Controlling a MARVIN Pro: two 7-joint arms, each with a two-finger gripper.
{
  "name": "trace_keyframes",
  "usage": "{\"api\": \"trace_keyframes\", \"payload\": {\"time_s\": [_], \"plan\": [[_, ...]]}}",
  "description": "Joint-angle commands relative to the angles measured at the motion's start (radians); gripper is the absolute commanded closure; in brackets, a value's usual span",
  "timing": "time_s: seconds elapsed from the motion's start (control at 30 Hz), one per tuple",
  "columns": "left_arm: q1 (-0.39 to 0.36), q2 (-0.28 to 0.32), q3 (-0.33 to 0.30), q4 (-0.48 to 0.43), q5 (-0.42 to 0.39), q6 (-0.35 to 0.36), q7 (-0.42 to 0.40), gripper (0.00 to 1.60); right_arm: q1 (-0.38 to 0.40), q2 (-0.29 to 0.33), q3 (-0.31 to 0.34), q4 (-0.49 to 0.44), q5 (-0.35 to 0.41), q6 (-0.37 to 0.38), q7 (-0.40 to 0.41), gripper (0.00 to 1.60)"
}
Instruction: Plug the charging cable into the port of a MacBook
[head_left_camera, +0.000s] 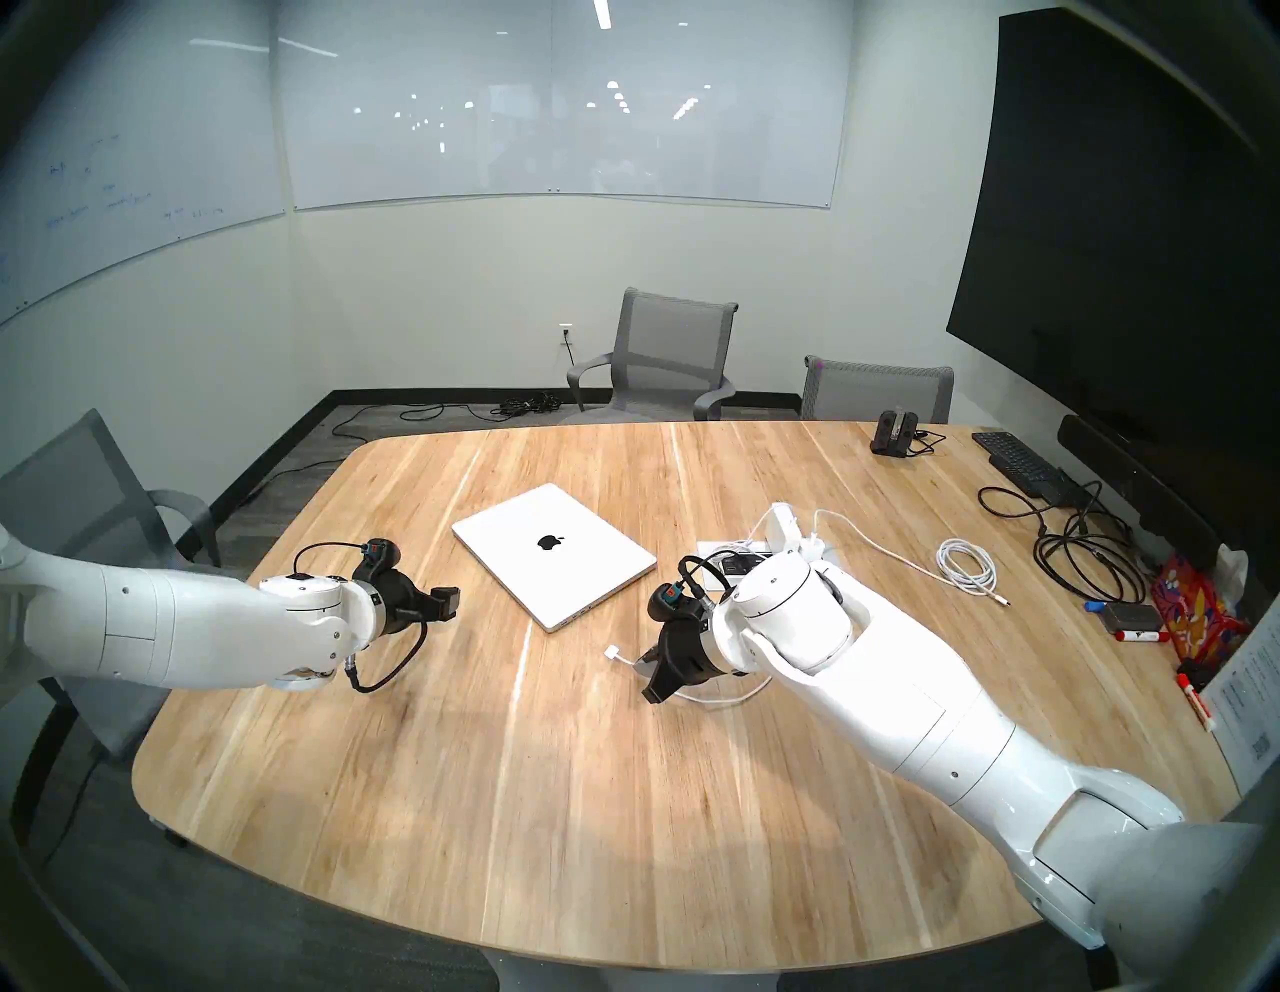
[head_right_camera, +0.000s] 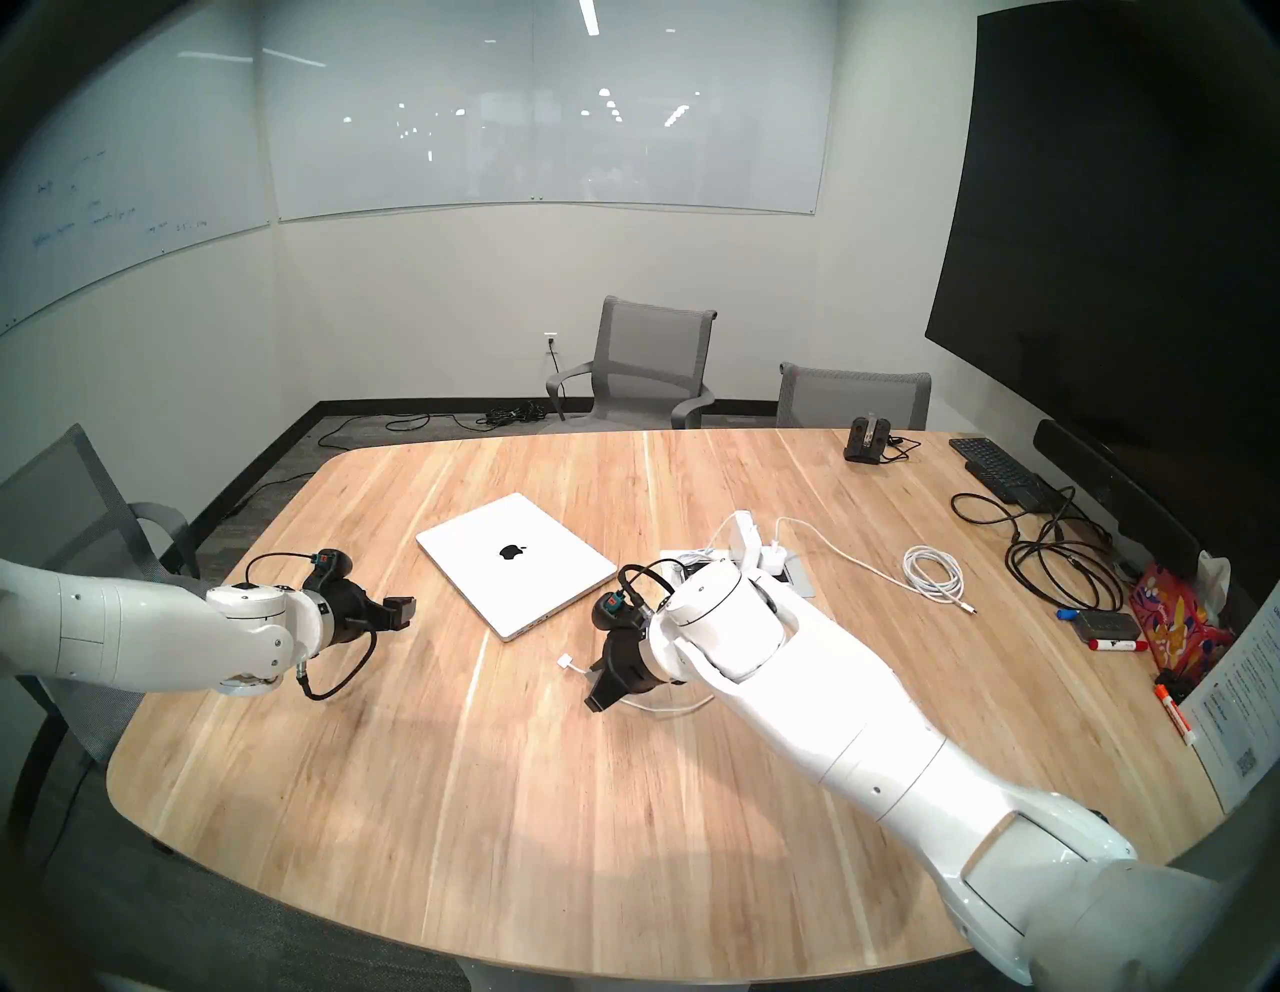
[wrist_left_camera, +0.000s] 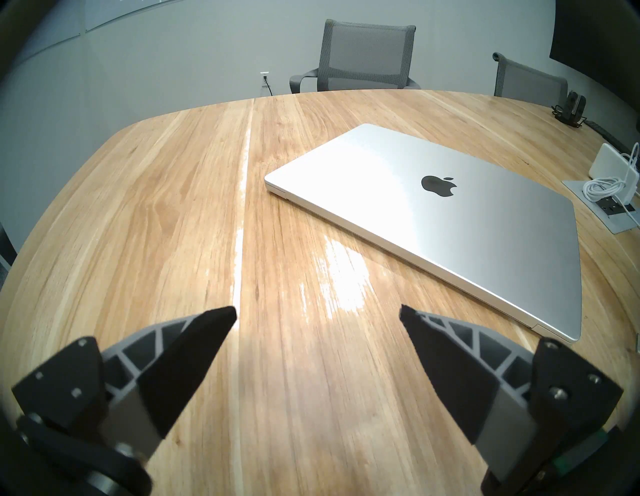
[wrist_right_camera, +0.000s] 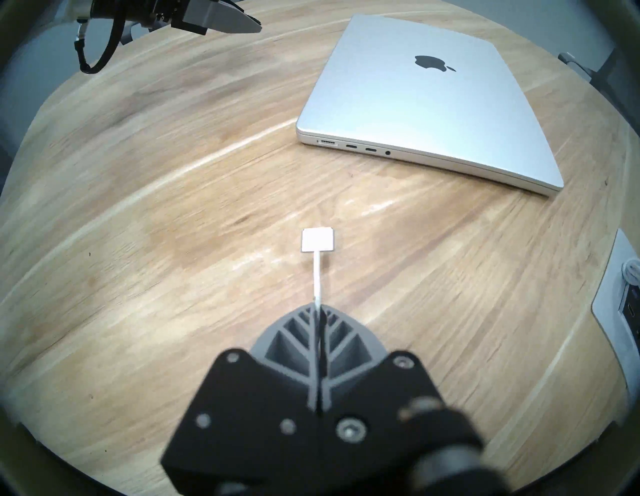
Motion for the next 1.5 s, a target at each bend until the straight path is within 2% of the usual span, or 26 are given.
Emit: {"api": "trace_keyframes", "payload": {"time_s": [0.0,0.37,0.97,1.33,1.47], "plan": [[-0.015,-0.002,-0.011,0.0,0.001,-0.003,0.0,0.0,0.04,-0.054,-0.01,0.02,-0.005,-0.002,-0.003,1.6],[-0.015,-0.002,-0.011,0.0,0.001,-0.003,0.0,0.0,0.068,-0.098,-0.022,0.064,-0.014,-0.005,-0.009,1.6],[-0.015,-0.002,-0.011,0.0,0.001,-0.003,0.0,0.0,0.102,-0.13,-0.035,0.129,-0.017,-0.024,0.009,1.6],[-0.015,-0.002,-0.011,0.0,0.001,-0.003,0.0,0.0,0.084,-0.157,0.027,0.141,0.037,-0.04,0.029,1.6],[-0.015,-0.002,-0.011,0.0,0.001,-0.003,0.0,0.0,0.084,-0.159,0.028,0.143,0.039,-0.037,0.031,1.6]]}}
